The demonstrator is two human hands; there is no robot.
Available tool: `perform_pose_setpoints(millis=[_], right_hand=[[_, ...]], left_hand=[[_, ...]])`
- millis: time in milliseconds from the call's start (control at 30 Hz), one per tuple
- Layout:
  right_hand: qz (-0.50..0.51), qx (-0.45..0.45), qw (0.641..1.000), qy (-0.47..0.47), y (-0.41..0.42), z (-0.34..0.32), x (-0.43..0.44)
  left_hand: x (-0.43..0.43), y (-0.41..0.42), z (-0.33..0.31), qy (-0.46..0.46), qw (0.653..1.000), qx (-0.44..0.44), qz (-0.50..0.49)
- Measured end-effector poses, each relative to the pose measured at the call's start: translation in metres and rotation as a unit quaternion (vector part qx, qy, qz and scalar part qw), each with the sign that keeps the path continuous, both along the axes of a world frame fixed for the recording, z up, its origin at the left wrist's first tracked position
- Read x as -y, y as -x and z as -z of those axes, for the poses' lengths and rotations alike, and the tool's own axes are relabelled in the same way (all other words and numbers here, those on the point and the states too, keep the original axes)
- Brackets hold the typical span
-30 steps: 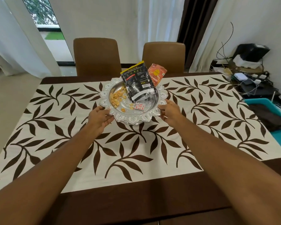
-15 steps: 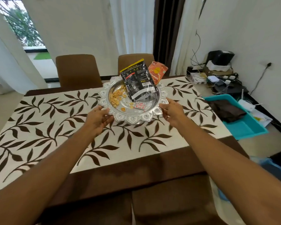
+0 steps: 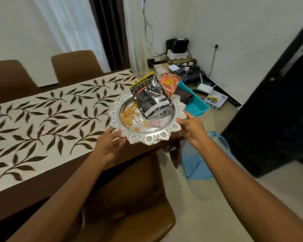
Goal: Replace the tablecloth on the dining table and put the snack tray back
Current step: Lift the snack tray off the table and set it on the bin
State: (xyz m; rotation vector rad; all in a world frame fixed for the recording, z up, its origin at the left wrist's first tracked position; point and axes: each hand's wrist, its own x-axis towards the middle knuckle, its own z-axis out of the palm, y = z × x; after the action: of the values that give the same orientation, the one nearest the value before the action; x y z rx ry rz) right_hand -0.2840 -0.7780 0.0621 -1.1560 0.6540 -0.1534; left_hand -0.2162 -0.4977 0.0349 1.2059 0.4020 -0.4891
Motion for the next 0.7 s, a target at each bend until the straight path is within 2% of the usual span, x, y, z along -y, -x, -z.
perform_pose_setpoints(millis=[133, 333, 533, 700], right_hand=[[0.031, -0.005, 0.999, -0.006, 0.035, 0.014, 0.062], [0.088, -0.040, 0.995, 0.007, 0.044, 0.042, 0.145], [0.103, -0.070, 0.992, 0.022, 0.001, 0.075, 0.230], [0.105, -0.102, 0.989, 0.014, -0.039, 0.100, 0.275]], left_hand=[[0.065, 0.014, 0.010, 0.016, 0.998, -0.019, 0.057], [0.155, -0.012, 0.034, 0.023, 0.993, -0.020, 0.112], [0.251, -0.056, 0.076, 0.038, 0.992, -0.039, 0.114], [0.295, -0.084, 0.117, 0.046, 0.989, -0.084, 0.112]])
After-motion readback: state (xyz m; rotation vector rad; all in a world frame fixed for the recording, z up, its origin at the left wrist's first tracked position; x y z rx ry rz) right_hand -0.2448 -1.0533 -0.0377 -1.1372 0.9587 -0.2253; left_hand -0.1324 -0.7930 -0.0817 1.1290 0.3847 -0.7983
